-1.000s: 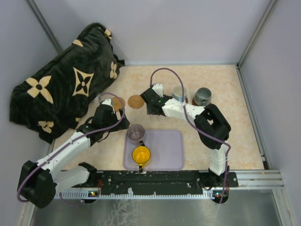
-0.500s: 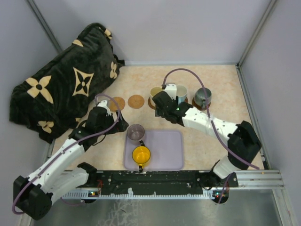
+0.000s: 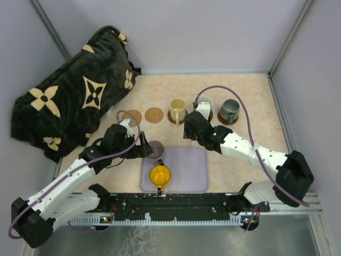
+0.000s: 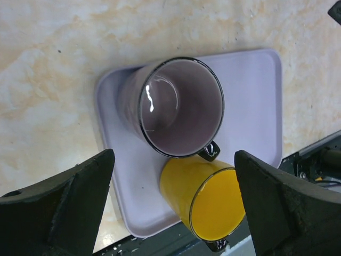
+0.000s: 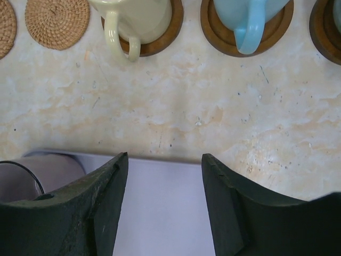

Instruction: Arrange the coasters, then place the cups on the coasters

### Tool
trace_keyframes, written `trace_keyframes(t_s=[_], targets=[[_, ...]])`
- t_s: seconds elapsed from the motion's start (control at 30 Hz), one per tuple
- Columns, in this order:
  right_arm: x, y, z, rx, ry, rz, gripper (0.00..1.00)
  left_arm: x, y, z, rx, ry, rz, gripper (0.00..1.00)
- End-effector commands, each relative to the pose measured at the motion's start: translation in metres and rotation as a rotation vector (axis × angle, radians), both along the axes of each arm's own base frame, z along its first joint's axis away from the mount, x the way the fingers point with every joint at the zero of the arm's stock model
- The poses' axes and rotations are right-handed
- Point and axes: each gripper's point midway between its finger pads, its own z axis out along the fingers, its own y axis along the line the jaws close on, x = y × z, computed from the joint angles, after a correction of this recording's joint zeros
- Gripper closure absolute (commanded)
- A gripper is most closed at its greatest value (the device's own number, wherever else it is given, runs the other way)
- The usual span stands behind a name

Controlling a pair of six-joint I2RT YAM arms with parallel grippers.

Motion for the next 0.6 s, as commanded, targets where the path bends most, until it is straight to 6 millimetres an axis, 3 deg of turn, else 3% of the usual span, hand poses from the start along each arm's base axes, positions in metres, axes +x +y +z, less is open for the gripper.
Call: trace_keyframes(t_s=[0.0, 0.33, 0.57], targets=[[0.001, 0.009, 0.027, 0.106, -0.073, 0.014, 0.42, -0.013, -0.02, 0.003, -0.034, 0.033, -0.045, 0.01], [-0.008, 0.003, 0.031, 0.139, -0.091, 0.024, 0.42, -0.037, -0.056, -0.014, 0.007, 0.093, -0.107, 0.01], [-0.011, -0.003, 0.038, 0.148, -0.117, 0.021, 0.42, -0.04, -0.061, -0.03, 0.056, 0.126, -0.084, 0.01]])
